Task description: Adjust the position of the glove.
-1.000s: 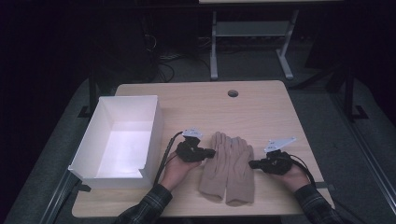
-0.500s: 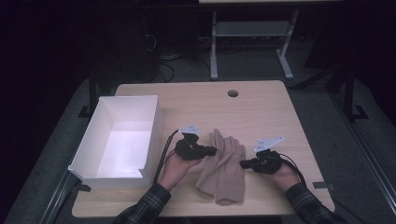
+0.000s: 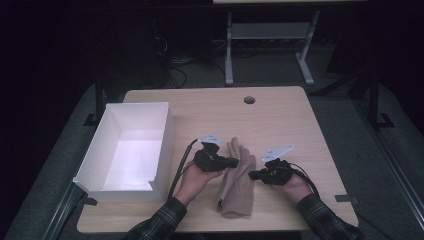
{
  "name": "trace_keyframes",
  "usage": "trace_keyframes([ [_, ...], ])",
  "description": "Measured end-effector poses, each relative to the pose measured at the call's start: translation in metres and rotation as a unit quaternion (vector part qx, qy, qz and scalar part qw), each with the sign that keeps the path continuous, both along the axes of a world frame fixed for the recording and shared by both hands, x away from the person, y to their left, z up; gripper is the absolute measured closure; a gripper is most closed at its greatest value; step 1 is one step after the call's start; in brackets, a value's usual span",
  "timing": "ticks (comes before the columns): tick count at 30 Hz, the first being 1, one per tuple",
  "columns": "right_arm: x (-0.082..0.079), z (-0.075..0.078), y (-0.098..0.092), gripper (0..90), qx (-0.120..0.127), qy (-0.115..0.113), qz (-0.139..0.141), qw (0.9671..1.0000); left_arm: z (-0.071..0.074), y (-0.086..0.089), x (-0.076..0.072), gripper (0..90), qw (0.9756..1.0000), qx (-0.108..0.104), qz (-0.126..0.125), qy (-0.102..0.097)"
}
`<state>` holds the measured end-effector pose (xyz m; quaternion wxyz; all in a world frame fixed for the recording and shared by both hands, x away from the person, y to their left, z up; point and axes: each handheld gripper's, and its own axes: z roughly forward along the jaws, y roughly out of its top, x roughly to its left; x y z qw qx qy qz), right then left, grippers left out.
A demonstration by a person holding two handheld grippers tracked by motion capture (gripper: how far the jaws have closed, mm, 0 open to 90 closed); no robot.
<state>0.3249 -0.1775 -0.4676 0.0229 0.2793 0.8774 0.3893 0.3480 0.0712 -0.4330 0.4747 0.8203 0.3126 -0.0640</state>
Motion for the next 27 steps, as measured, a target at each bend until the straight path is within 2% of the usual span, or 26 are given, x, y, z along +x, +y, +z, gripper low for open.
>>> trace_keyframes([
  [9,0.001,-0.001,0.011,90.0,0.003,-0.001,0.007,1.0000,-0.010,-0.014,-0.001,85.5,0.9999,0.013,-0.009,0.005],
  [14,0.001,-0.001,0.009,89.9,0.004,-0.002,0.009,1.0000,-0.015,-0.021,-0.002,84.7,0.9997,0.020,-0.015,0.003],
  [17,0.000,0.002,0.003,88.4,0.003,-0.008,0.000,1.0000,-0.013,-0.020,-0.003,82.0,0.9998,0.012,-0.016,0.000],
  [22,0.004,0.008,-0.023,71.1,0.017,-0.020,-0.045,0.9986,-0.006,-0.021,-0.008,76.4,0.9996,-0.008,-0.024,-0.008],
  [25,0.006,0.009,-0.039,60.0,0.018,-0.028,-0.078,0.9964,-0.007,-0.025,-0.012,86.9,0.9991,0.003,-0.040,-0.011],
  [27,0.008,0.008,-0.049,51.3,0.011,-0.034,-0.101,0.9943,-0.010,-0.030,-0.014,89.4,0.9987,0.014,-0.049,-0.009],
])
